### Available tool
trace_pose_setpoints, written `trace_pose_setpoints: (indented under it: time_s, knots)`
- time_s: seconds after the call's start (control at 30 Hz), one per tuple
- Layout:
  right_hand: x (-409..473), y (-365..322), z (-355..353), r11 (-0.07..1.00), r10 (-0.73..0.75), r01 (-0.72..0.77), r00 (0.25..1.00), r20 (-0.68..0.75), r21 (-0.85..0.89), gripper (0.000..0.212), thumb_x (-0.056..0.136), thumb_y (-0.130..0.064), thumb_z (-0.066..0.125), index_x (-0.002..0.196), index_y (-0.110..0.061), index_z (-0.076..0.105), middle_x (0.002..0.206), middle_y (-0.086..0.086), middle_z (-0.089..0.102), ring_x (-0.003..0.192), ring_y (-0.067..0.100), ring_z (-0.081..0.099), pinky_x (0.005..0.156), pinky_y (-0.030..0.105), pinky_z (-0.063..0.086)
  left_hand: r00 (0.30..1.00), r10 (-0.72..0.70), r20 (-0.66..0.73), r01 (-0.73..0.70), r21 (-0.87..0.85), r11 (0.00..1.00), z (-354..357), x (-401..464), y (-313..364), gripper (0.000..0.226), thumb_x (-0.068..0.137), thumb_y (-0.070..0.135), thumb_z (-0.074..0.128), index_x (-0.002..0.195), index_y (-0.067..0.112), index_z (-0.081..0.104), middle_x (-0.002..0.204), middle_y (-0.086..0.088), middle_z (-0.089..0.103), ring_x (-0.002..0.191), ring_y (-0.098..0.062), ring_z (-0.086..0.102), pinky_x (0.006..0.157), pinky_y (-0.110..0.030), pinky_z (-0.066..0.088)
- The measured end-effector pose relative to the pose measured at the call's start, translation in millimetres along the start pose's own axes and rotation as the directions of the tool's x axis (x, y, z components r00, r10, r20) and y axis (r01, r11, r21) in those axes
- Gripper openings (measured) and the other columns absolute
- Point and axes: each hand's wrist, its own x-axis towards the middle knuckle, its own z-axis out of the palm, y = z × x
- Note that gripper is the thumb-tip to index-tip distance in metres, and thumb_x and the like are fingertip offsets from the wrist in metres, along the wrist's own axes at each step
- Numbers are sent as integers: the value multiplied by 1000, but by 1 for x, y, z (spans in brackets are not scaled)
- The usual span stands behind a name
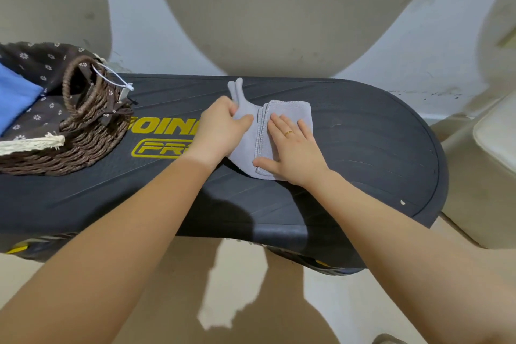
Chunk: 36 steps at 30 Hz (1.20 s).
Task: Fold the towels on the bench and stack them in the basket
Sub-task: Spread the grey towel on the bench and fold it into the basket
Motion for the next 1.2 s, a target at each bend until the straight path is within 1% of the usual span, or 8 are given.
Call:
trace_pose_setpoints:
  time_s: [0.13, 0.23, 0.33, 0.57, 0.77, 0.87, 1.07, 1.2]
  knots:
    - [2, 12, -3, 917, 9, -10, 1000, 4, 400, 74, 75, -48, 55, 139, -14, 40, 143, 0, 42, 140, 22, 28, 118, 39, 8, 993, 117, 25, -115, -69, 991, 21, -10, 16, 24, 78, 21, 67, 74, 22, 43, 67, 11, 45, 63, -10, 46, 51, -20, 32]
    - [1, 27, -19, 444, 168, -95, 986, 22, 891, 40, 75, -5, 44, 110, -11, 63, 106, 1, 65, 103, 17, 59, 95, 32, 45, 986, 143, 90, -129, -146, 981, 33, -17, 21, 29, 77, 20, 71, 98, 19, 51, 70, 13, 48, 66, -5, 49, 53, -13, 36]
    - [3, 35, -31, 52, 372, -111, 925, 84, 992, 16, 85, -9, 47, 82, -14, 62, 75, -1, 60, 70, 13, 54, 65, 26, 44, 960, 172, 220, -149, -115, 982, 47, -25, 25, 42, 81, 32, 66, 118, 19, 51, 88, 10, 55, 80, -6, 53, 59, -9, 36]
    - [18, 41, -33, 630, 457, -262, 886, -77, 731, 43, 81, -23, 67, 118, -12, 48, 82, -2, 55, 80, 15, 54, 63, 25, 41, 924, 264, 277, -272, -8, 962, 46, -25, 17, 20, 92, 19, 53, 110, 10, 53, 91, 4, 57, 75, -7, 52, 62, -10, 36]
    - [22, 46, -28, 658, 461, -234, 877, -137, 716, 27, 85, -19, 64, 101, -13, 42, 69, -8, 44, 64, 6, 44, 54, 16, 33, 871, 374, 317, -474, 346, 810, 55, -29, 8, 64, 86, 48, 53, 140, 18, 34, 148, -1, 30, 138, -17, 23, 112, -33, 13]
    - [22, 44, -24, 716, 442, -243, 883, -156, 654, 23, 87, -22, 61, 97, -13, 42, 72, -5, 47, 70, 15, 48, 60, 27, 40, 860, 289, 421, -456, 378, 806, 60, -22, 3, 83, 85, 56, 47, 148, 19, 8, 158, 3, 0, 145, -14, -5, 116, -36, -7]
    - [15, 32, -12, 830, 455, -277, 837, -302, 483, 16, 92, -24, 54, 89, -10, 49, 97, 8, 54, 83, 21, 49, 61, 32, 35, 839, 245, 486, -442, 345, 828, 58, -11, 2, 108, 72, 65, 59, 148, 17, -2, 157, 2, -9, 144, -12, -11, 117, -33, -5]
    - [-6, 41, -11, 974, -47, 148, 874, -484, 172, 23, 86, -16, 46, 85, -2, 65, 94, 14, 62, 81, 34, 58, 57, 39, 49, 843, 264, 469, -433, 301, 850, 61, -13, -3, 124, 61, 66, 68, 148, 15, -5, 157, 3, -11, 144, -10, -12, 117, -32, -5]
